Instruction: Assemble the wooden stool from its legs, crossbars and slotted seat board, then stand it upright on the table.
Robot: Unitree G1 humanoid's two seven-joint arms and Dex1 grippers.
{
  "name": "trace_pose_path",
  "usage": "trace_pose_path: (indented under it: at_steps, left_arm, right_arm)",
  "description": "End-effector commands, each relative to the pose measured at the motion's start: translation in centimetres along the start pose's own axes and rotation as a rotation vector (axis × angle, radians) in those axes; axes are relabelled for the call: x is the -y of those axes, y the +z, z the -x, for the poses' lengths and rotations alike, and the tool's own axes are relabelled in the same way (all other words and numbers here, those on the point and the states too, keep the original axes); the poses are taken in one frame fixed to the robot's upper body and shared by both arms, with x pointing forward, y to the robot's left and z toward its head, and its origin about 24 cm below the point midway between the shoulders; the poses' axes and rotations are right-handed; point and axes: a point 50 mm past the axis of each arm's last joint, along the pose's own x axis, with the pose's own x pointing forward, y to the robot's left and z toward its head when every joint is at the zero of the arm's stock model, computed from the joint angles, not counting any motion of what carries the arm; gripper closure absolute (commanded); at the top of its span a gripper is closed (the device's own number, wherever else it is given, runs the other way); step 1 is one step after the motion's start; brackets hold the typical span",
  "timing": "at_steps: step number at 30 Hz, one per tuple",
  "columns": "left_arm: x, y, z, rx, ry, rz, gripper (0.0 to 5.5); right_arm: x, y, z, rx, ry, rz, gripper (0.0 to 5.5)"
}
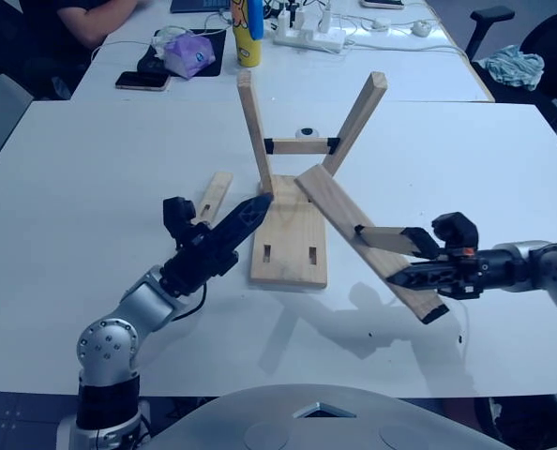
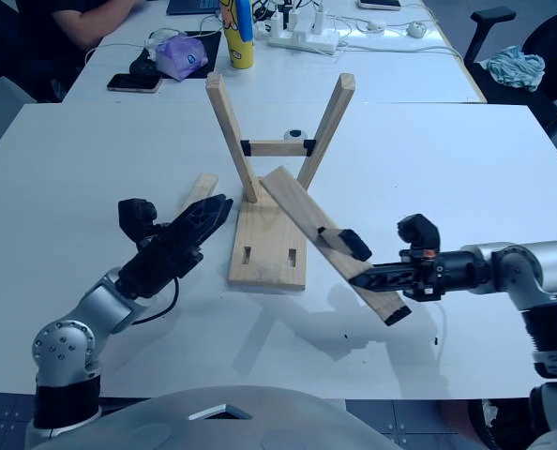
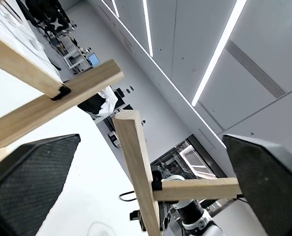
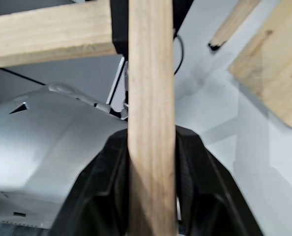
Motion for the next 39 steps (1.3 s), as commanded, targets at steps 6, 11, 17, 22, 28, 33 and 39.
trace_pose_path:
  at_steps: [6, 11, 17, 22, 28, 33, 39]
  left_arm:
    - [-0.7, -0.8, -1.0, -0.127, 0.026, 0.038, 0.10]
    - [-0.6, -1.1, -1.3, -0.151, 0.033, 0.031, 0.10]
    - [-1.0, -1.2, -1.6, -0.150, 0.056, 0.016, 0.10]
    - [-1.1, -1.2, -1.6, -0.152, 0.066, 0.010, 0.80]
    - [-1.2, -1.3, -1.3, -0.154, 0.074, 0.015, 1.62]
    - [-1.4, -1.2, -1.2, -0.145, 0.085, 0.000, 2.26]
    - [-1.4, -1.1, -1.1, -0.141, 0.085, -0.010, 3.18]
  right_arm:
    - [0.8, 0.1, -3.1, -0.049, 0.100, 0.013, 4.46]
    - [1.0, 0.2, -3.6, -0.055, 0.101, 0.022, 4.46]
    - [1.3, 0.1, -4.3, -0.050, 0.108, 0.035, 4.46]
    - [1.3, 0.0, -4.4, -0.035, 0.109, 0.034, 4.46]
    - [1.3, 0.2, -4.7, -0.010, 0.123, 0.031, 4.46]
    - [1.3, -0.1, -4.8, -0.008, 0.126, 0.024, 4.46]
    - [1.5, -0.2, -4.8, -0.009, 0.113, 0.025, 4.46]
